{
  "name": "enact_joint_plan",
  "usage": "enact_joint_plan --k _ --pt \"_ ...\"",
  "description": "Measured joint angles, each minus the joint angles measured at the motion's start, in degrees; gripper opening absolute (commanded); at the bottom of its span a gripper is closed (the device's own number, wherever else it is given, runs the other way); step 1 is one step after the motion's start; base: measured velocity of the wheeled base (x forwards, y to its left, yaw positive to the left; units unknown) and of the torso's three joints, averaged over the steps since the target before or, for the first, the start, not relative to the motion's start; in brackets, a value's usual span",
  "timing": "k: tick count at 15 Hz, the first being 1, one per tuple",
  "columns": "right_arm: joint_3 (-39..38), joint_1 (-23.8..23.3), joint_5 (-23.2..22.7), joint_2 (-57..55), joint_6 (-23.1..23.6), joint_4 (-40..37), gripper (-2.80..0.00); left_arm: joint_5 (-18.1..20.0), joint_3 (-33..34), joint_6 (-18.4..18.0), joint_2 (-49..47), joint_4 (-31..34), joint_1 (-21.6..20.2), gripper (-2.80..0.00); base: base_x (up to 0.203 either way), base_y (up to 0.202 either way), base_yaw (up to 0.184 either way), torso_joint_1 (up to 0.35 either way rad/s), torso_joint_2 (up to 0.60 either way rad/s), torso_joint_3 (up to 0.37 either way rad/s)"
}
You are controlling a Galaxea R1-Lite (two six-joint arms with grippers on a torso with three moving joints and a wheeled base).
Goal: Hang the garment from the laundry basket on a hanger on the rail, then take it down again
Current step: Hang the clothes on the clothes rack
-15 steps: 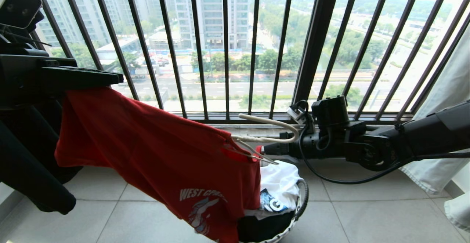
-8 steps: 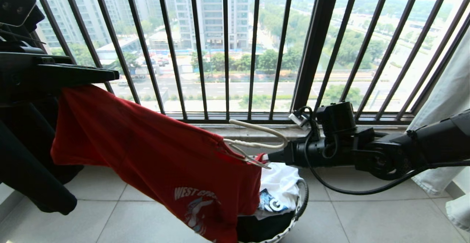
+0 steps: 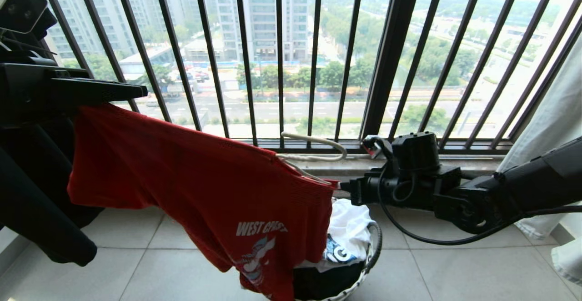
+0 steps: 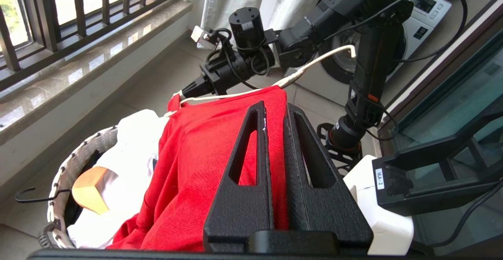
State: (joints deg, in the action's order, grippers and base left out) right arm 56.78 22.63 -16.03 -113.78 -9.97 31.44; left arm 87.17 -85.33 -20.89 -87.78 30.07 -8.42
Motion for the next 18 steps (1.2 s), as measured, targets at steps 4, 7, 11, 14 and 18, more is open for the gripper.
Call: enact_joint_plan --k 4,7,11,14,18 --pt "-0.94 3.79 6.25 -0.97 -1.19 2.52 -2.8 0.02 -0.09 -0.01 -0.22 0.0 -0.01 -2.8 0.0 0.0 0.0 0.0 0.0 0.0" --pt "-1.82 4.59 4.13 1.51 -3.63 0.93 -2.8 0.06 -0.09 0.0 -0.2 -0.01 0.02 -2.8 0.0 0.0 0.0 0.0 0.0 0.0" --pt "-1.38 4.95 -8.49 6.0 -8.68 -7.48 -2.8 0.04 -0.05 -0.02 -0.04 0.0 -0.12 -2.8 0.0 0.0 0.0 0.0 0.0 0.0" --pt "0.06 4.95 -15.57 7.6 -12.18 -10.1 0.0 0.04 -0.05 0.09 0.05 0.0 -0.63 -2.8 0.0 0.0 0.0 0.0 0.0 0.0" --pt "0.39 4.91 -17.54 8.08 -13.87 -10.88 0.0 0.04 -0.3 0.11 0.05 0.0 -1.05 -2.8 0.0 0.0 0.0 0.0 0.0 0.0"
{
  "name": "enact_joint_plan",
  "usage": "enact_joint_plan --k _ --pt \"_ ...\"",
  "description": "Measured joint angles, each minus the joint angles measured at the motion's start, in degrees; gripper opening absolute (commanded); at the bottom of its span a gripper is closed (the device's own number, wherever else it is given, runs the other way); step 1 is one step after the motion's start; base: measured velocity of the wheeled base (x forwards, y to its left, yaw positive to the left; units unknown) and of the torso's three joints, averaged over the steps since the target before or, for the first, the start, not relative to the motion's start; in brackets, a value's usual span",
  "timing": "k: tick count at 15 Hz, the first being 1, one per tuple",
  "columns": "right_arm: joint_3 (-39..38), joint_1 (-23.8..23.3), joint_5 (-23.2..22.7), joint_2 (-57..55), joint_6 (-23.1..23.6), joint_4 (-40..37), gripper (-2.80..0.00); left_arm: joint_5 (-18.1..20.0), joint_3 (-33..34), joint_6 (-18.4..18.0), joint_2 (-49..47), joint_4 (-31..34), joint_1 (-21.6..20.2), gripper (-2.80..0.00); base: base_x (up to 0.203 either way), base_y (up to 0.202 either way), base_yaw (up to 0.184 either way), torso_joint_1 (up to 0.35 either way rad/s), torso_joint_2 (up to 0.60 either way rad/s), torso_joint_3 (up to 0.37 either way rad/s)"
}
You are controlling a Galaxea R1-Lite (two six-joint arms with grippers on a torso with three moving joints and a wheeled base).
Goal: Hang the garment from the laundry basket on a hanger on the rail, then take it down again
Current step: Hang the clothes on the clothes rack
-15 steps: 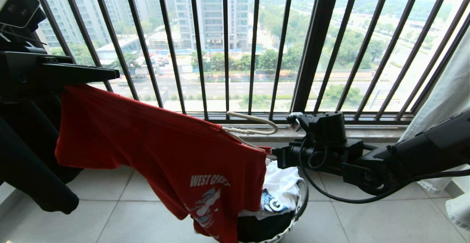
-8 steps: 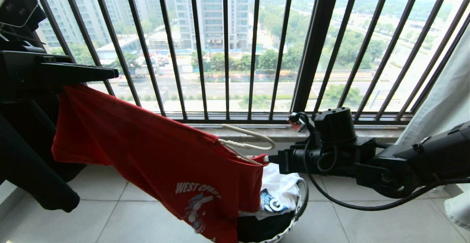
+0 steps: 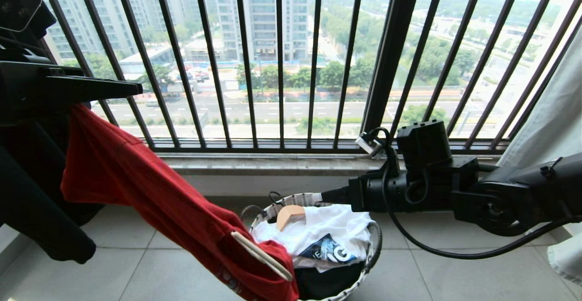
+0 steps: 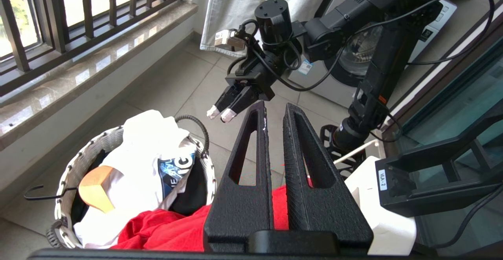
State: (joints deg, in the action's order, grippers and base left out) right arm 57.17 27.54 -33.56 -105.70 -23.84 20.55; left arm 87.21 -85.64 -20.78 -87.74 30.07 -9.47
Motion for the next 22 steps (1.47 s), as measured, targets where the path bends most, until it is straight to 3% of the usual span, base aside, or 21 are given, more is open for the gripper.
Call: enact_joint_plan --k 4,5,11,14,16,22 --pt "-4.21 -1.79 0.52 1.42 0.0 0.02 0.0 0.0 -0.02 0.05 0.09 0.0 -0.17 -2.8 0.0 0.0 0.0 0.0 0.0 0.0" --pt "-5.27 -2.2 1.29 2.2 0.07 0.02 -2.8 0.0 -0.02 0.06 0.09 -0.01 -0.17 -2.8 0.0 0.0 0.0 0.0 0.0 0.0" --pt "-10.32 -2.74 7.5 9.91 0.17 0.2 -2.8 -0.02 -0.16 0.09 -0.41 0.0 -0.15 -2.8 0.0 0.0 0.0 0.0 0.0 0.0" --pt "-11.71 -2.84 17.81 17.91 0.41 -1.09 -2.8 -0.02 -0.79 0.3 -1.5 0.0 -0.09 -2.8 0.0 0.0 0.0 0.0 0.0 0.0" --pt "-11.52 -3.26 25.56 25.53 0.6 -7.21 -2.8 0.0 -0.94 0.48 -2.17 -0.01 0.0 -2.8 0.0 0.0 0.0 0.0 0.0 0.0" --pt "-10.39 -15.12 46.63 48.98 4.67 -25.55 -2.8 -0.01 -1.34 0.65 -3.06 0.0 0.18 -2.8 0.0 0.0 0.0 0.0 0.0 0.0"
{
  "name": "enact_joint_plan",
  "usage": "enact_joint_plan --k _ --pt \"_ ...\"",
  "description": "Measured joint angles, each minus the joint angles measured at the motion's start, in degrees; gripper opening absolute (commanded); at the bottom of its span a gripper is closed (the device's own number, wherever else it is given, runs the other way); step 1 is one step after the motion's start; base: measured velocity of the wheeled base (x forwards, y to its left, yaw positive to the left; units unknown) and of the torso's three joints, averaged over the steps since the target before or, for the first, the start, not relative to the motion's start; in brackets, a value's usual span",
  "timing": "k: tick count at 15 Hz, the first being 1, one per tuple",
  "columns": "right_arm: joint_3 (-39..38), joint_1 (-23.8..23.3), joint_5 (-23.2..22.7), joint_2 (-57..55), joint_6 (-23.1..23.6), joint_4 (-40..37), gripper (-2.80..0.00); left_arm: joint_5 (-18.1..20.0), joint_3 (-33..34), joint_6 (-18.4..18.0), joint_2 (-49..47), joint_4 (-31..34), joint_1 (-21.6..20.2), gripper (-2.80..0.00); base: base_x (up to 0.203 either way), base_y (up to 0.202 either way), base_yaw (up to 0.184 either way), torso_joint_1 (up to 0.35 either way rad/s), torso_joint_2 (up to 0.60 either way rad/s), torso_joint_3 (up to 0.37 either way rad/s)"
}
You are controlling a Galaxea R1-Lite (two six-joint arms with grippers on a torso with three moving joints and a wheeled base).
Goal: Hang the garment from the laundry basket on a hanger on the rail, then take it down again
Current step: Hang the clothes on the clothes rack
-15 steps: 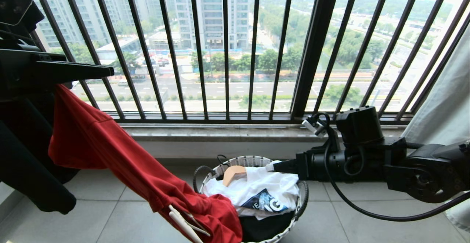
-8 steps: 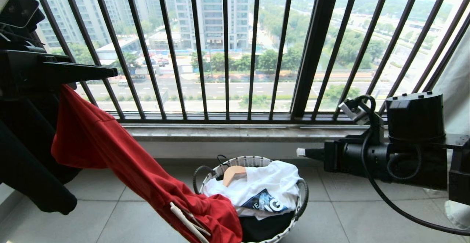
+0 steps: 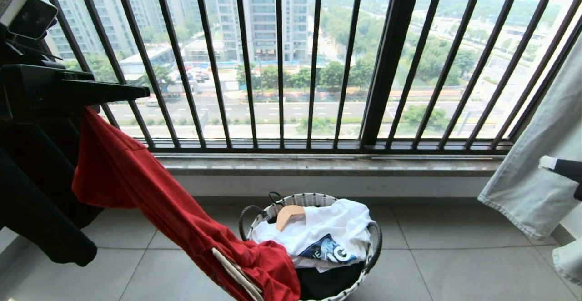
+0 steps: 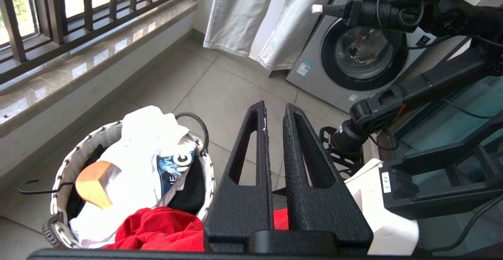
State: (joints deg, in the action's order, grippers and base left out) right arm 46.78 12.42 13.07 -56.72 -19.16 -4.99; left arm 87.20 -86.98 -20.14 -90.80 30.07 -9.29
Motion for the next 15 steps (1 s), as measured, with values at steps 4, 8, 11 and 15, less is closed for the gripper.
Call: enact_joint_plan --k 4,8,11,15 --pt "-3.13 -5.1 10.42 15.68 1.61 -9.94 -2.8 0.01 -0.01 0.05 -0.18 0.0 -0.05 -2.8 0.0 0.0 0.0 0.0 0.0 0.0" --pt "-8.69 -13.16 12.45 27.57 3.03 -14.43 -2.8 -0.01 -0.01 0.05 -0.66 0.0 0.0 -2.8 0.0 0.0 0.0 0.0 0.0 0.0" --pt "-14.55 -14.72 2.87 36.24 7.51 -14.55 -2.8 0.01 0.07 0.0 -0.72 -0.01 0.01 -2.8 0.0 0.0 0.0 0.0 0.0 0.0" --pt "-30.46 -13.7 -7.52 45.11 15.58 -6.62 -2.8 0.01 0.11 0.0 -0.71 -0.01 -0.21 -2.8 0.0 0.0 0.0 0.0 0.0 0.0"
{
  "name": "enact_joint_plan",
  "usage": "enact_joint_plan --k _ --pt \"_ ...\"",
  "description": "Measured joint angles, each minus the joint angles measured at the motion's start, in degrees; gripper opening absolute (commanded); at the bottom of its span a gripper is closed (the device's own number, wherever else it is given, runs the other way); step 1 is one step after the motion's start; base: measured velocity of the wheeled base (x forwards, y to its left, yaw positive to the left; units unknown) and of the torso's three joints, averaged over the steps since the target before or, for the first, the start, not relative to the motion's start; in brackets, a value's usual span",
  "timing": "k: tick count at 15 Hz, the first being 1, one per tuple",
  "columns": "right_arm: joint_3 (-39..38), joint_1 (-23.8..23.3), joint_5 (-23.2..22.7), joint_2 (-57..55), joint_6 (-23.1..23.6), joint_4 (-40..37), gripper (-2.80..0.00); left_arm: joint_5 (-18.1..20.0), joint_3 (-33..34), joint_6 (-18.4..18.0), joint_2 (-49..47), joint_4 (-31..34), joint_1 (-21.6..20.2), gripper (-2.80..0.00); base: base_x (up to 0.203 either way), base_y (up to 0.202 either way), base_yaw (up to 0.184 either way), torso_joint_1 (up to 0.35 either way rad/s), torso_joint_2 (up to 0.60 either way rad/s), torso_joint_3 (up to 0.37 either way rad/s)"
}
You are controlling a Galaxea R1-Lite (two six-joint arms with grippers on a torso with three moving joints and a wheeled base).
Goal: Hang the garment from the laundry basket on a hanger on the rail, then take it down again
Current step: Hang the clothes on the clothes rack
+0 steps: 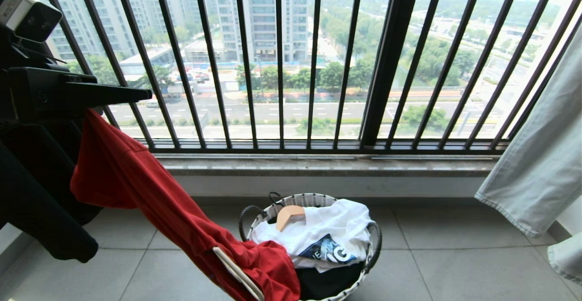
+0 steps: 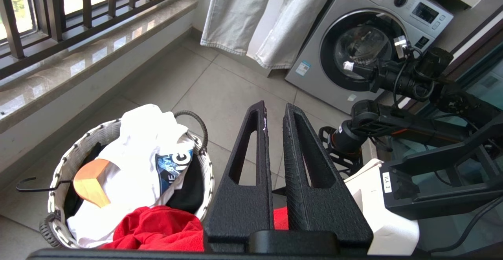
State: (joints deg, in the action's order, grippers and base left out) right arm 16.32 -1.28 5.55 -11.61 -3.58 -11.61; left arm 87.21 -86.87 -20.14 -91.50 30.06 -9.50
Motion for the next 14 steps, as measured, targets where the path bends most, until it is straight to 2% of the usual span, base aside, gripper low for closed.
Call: enact_joint_plan --k 2,5,10,14 --pt "-7.13 0.57 -2.9 5.6 5.52 3.42 -2.8 0.0 -0.01 0.0 -0.04 -0.02 -0.16 -2.8 0.0 0.0 0.0 0.0 0.0 0.0" --pt "-12.24 0.99 -4.48 9.92 9.79 7.48 -2.8 0.0 -0.21 0.0 -0.2 -0.16 -0.52 -2.8 0.0 0.0 0.0 0.0 0.0 0.0" --pt "-14.38 1.12 -6.66 11.66 10.35 7.93 -2.8 0.0 -0.23 0.03 -0.2 -0.09 -0.52 -2.8 0.0 0.0 0.0 0.0 0.0 0.0" --pt "-15.91 1.1 -7.3 11.72 9.44 11.12 -2.8 -0.02 -1.69 0.97 -0.34 0.01 -0.41 -2.8 0.0 0.0 0.0 0.0 0.0 0.0"
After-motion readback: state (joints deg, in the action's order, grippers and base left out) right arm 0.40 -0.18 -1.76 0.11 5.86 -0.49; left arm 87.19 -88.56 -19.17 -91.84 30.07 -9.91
